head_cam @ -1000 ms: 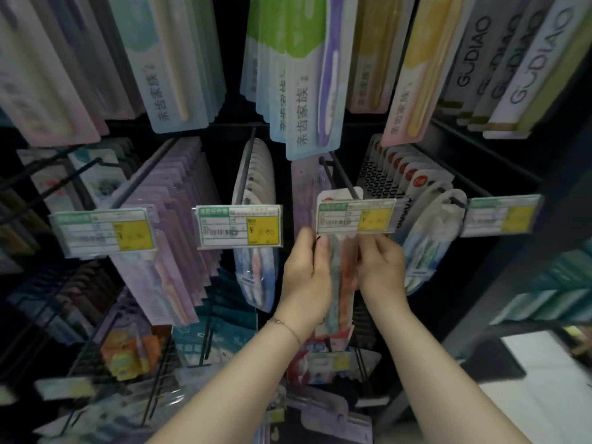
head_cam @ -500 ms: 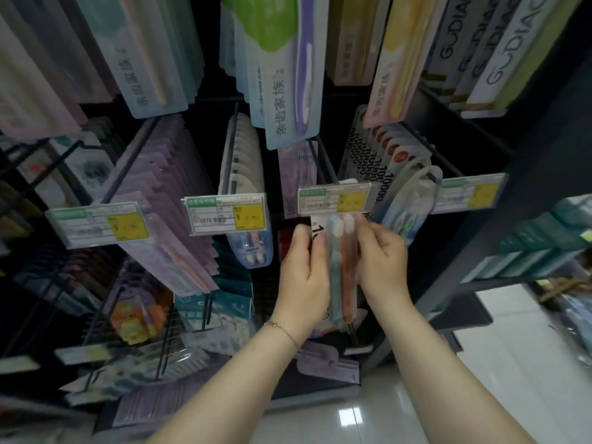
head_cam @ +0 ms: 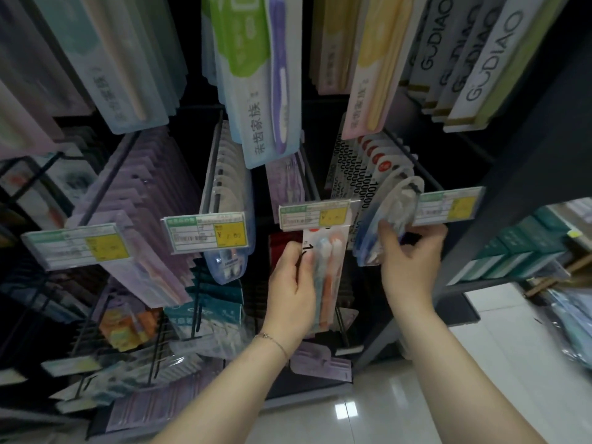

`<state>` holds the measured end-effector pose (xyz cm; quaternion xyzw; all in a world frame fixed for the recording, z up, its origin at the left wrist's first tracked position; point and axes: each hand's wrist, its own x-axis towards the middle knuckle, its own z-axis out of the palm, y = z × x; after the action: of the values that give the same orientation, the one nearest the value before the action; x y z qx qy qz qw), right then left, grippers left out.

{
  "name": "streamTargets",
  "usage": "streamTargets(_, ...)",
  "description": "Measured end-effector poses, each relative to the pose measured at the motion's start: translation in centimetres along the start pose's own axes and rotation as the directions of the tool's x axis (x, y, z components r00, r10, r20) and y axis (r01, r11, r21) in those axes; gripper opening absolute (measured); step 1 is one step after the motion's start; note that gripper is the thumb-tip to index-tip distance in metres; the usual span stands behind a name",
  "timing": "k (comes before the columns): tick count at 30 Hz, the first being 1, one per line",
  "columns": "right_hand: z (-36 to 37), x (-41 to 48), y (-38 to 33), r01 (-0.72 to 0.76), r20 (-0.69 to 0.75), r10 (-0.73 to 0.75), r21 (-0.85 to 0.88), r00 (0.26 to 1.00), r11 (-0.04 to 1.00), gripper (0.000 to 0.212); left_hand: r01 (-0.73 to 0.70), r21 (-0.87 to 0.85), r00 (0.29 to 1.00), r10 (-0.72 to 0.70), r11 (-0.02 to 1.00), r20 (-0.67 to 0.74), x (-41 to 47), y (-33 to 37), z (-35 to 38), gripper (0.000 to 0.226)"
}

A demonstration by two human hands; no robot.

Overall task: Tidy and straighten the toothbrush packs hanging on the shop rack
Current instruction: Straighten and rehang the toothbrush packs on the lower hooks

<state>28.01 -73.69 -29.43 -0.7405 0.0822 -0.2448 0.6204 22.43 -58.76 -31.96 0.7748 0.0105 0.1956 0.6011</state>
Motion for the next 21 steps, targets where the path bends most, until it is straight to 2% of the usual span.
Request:
streamTargets(3,-0.4,1.9,0.1,0.046,-0.02,-0.047,-0.013,0.999,0.999,0.056,0.005,0.019,1.0,-0.005,1.0,0.001,0.4,-0.1,0.0,0.019)
streamTargets(7,-0.7,3.5,1.1,-0.12,0.14,0.116,0.016,0.983,0.993,0.071,-0.006,0.041,1.0,0.006,0.999,0.01,0.4,-0.3,-0.2,0.022)
streamTargets(11,-1.1,4.3,1.0,-0.17,0.246,0.15,0.062,0.958,0.983,0.055,0.014,0.059,1.0,-0.014,0.998,-0.006,0.2,-1.0,-0.7,0.024)
streamTargets(14,-1.4,4.5,0.6,-0.148,0.241,0.125,0.079,0.962,0.986,0.061,0.041,0.067,0.999,-0.041,0.997,-0.008,0.0,-1.3,-1.0,0.026)
streamTargets(21,-3.3,3.1,-0.3,-0.048,0.195,0.045,0.007,0.98,0.999,0.054,0.115,0.105,0.993,-0.113,0.988,-0.026,-0.1,-1.9,-1.1,0.032)
